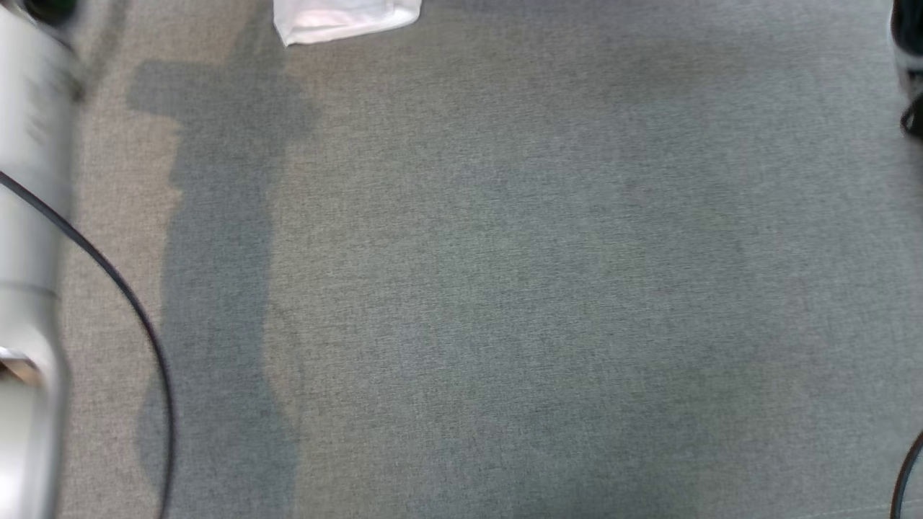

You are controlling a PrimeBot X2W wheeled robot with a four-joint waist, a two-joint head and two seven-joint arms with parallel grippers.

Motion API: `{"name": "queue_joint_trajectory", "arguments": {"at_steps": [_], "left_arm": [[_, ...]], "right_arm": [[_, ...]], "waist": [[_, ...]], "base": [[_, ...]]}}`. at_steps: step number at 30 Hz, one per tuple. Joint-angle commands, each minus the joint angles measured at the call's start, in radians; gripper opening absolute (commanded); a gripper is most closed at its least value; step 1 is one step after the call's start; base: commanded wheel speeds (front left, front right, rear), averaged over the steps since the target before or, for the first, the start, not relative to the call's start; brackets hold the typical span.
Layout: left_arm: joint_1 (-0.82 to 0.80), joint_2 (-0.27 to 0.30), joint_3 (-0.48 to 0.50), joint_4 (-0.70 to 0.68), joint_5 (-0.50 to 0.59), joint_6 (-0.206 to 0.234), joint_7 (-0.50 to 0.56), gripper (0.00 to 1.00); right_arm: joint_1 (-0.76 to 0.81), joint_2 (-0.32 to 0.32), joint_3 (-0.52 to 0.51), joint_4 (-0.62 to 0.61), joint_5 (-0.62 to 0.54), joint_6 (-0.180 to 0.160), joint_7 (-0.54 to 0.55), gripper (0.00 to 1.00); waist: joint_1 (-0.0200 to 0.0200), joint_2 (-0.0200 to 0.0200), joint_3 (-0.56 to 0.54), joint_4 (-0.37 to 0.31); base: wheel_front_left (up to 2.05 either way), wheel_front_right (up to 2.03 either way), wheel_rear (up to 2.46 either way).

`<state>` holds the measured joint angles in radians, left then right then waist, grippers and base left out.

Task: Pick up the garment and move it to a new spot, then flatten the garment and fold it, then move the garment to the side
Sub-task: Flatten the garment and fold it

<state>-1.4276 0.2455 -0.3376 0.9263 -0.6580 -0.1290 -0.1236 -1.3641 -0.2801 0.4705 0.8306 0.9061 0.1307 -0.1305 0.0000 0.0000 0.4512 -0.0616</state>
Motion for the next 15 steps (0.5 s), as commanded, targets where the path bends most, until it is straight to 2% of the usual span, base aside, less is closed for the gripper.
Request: {"name": "queue_joint_trajectory", "arguments": {"at_steps": [1,9,10,12,15], "left_arm": [[0.081,-0.011,-0.022,-0.029,-0.038,-0.001,-0.019,0.0],[0.549,0.033,-0.058,-0.223,-0.178,-0.001,-0.108,0.0],[0.667,0.048,-0.05,-0.285,-0.198,-0.001,-0.117,0.0],[0.723,0.059,-0.043,-0.323,-0.202,0.011,-0.119,0.0],[0.907,0.088,-0.025,-0.467,-0.217,0.054,-0.124,0.0]], "right_arm": [[0.062,-0.031,0.02,-0.017,0.023,0.0,-0.006,0.0],[0.467,-0.146,0.093,-0.191,0.2,0.0,-0.06,0.0],[0.565,-0.163,0.11,-0.231,0.232,0.0,-0.069,0.0],[0.609,-0.167,0.117,-0.253,0.252,0.0,-0.074,0.0],[0.739,-0.188,0.134,-0.299,0.286,0.0,-0.093,0.0]], "waist": [[0.0,0.0,0.007,0.018],[0.0,0.0,-0.044,0.04],[0.0,0.0,-0.066,0.036],[0.0,0.0,-0.076,0.034],[0.0,0.0,-0.117,0.029]], "base": [[0.0,0.0,0.0],[0.0,0.0,0.0],[0.0,0.0,0.0],[0.0,0.0,0.0],[0.0,0.0,0.0]]}}
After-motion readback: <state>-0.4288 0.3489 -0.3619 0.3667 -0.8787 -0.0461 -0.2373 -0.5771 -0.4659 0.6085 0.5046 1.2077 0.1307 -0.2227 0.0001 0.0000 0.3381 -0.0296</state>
